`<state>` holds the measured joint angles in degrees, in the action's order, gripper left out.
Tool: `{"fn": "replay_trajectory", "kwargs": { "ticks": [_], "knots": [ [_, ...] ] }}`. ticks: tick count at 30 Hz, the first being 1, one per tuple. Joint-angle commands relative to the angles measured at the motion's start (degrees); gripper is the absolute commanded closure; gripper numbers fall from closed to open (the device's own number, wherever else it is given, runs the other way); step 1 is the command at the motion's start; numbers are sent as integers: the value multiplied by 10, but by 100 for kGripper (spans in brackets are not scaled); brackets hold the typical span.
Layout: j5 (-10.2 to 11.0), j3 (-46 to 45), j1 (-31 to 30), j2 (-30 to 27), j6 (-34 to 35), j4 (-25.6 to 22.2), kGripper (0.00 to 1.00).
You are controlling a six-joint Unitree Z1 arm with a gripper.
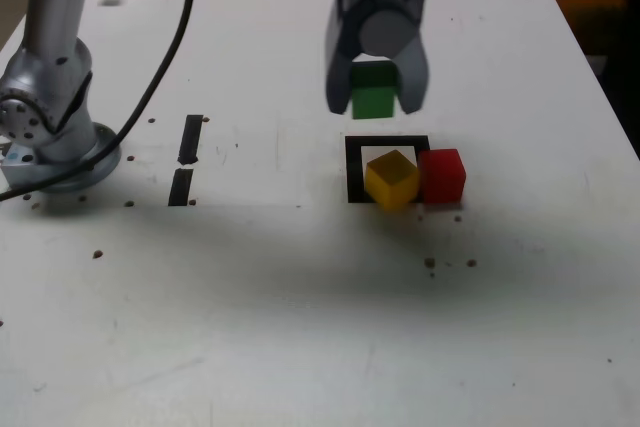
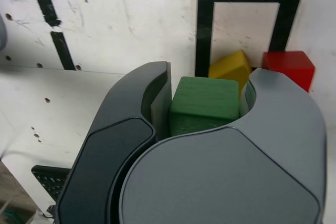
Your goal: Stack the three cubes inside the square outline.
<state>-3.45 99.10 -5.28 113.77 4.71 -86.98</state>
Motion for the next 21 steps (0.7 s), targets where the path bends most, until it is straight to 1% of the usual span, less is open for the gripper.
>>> {"fn": "replay_trajectory", "kwargs": {
  "ticks": [1,4,6,10,15,17,21],
  "knots": [
    [1,-18,7,-14,0,10,74],
    [2,-52,18,-25,-5,32,74],
    [4,-86,35,-34,-15,56,74],
    [12,-133,65,-44,-31,89,73],
    [32,-195,127,-59,-69,138,73],
    [35,-211,153,-62,-90,156,73],
    [35,-224,191,-59,-122,174,72]
  ]
}}
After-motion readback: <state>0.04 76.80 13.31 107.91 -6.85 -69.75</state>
